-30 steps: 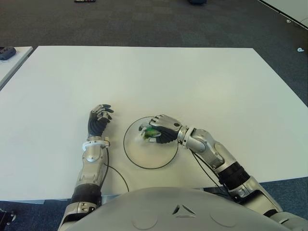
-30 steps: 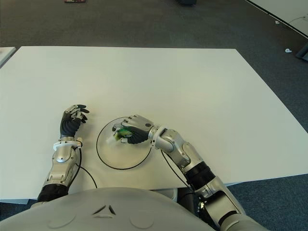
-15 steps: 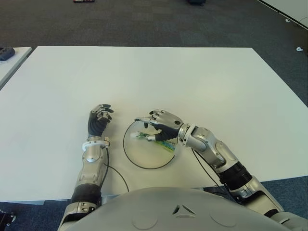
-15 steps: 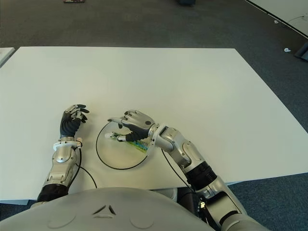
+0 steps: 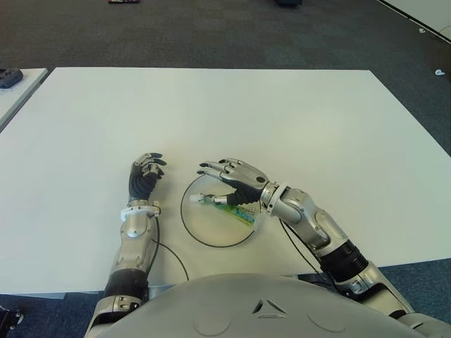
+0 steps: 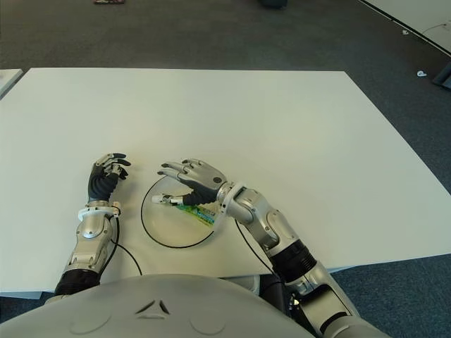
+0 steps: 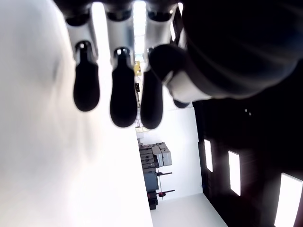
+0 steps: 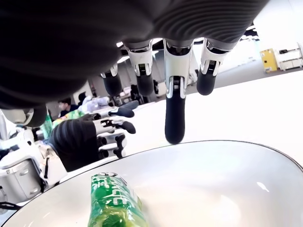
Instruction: Put the toothpaste on the table into the plate.
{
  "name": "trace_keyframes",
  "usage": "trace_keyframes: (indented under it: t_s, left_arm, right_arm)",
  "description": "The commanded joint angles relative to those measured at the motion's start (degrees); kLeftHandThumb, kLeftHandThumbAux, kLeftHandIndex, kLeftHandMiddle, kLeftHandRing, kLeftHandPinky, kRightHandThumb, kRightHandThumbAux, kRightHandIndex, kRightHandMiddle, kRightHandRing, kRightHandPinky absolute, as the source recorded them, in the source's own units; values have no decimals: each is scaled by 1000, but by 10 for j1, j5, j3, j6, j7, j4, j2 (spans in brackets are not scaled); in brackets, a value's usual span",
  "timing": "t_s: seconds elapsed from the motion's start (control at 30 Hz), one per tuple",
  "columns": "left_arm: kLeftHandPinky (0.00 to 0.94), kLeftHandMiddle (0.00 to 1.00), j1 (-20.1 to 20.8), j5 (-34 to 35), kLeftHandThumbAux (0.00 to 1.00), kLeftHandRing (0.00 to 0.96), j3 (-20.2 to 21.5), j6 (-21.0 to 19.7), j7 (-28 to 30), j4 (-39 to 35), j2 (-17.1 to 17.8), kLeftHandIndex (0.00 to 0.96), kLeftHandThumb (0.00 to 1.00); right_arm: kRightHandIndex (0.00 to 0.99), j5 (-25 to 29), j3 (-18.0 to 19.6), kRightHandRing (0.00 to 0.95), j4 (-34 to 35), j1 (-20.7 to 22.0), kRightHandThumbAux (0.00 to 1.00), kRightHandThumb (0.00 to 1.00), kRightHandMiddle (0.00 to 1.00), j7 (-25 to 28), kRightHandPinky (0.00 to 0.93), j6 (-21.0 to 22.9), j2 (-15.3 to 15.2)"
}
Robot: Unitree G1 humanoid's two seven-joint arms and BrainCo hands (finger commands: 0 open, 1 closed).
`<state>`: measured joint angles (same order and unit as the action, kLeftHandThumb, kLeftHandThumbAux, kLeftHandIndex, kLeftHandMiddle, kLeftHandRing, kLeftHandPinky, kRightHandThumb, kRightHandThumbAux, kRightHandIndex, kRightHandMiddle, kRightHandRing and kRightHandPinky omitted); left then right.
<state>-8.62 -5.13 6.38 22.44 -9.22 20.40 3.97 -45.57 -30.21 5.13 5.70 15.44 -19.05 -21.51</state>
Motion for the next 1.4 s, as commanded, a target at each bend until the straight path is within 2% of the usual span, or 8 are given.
trace_keyframes:
  t_s: [0.03, 0.43, 0.67, 0.8, 1.0, 1.17, 1.27, 1.4]
  left_arm:
    - [600, 499, 2, -7, 683, 628, 1, -5, -9, 7, 2, 396, 832]
    - [600, 495, 1, -7, 683, 629, 0, -11, -8, 3, 0, 397, 832]
    - [597, 497, 2, -7, 683, 625, 0, -12, -7, 7, 1, 397, 832]
    - [599, 496, 3, -5, 683, 625, 1, -5, -7, 10, 0, 398, 832]
    - [606, 495, 5, -7, 682, 628, 1, -2, -9, 14, 1, 401, 832]
    - [616, 499, 6, -8, 683, 634, 0, -3, -6, 15, 4, 398, 832]
    - [622, 501, 6, -8, 683, 638, 0, -5, -4, 15, 5, 397, 832]
    - [625, 502, 5, -6, 682, 641, 1, -5, -4, 14, 4, 398, 833]
  right_arm:
    - [0, 15, 7, 0, 6, -6, 134, 409, 0, -2, 0, 3, 0]
    - [0, 117, 45, 0, 11, -8, 139, 359, 0, -5, 0, -38, -3]
    - [0, 179, 84, 0, -7, -18, 338, 282, 0, -19, 0, -48, 3]
    - [0, 245, 111, 13, -12, -44, 477, 270, 0, -35, 5, -28, 39]
    - [166, 345, 145, 253, -14, -81, 665, 380, 214, -70, 273, -15, 111]
    - [278, 415, 173, 299, -59, -89, 735, 426, 292, -94, 340, -61, 165]
    - [372, 446, 191, 336, -101, -83, 729, 608, 341, -104, 378, -101, 195]
    - [412, 455, 212, 361, -137, -75, 726, 680, 374, -113, 391, -124, 209]
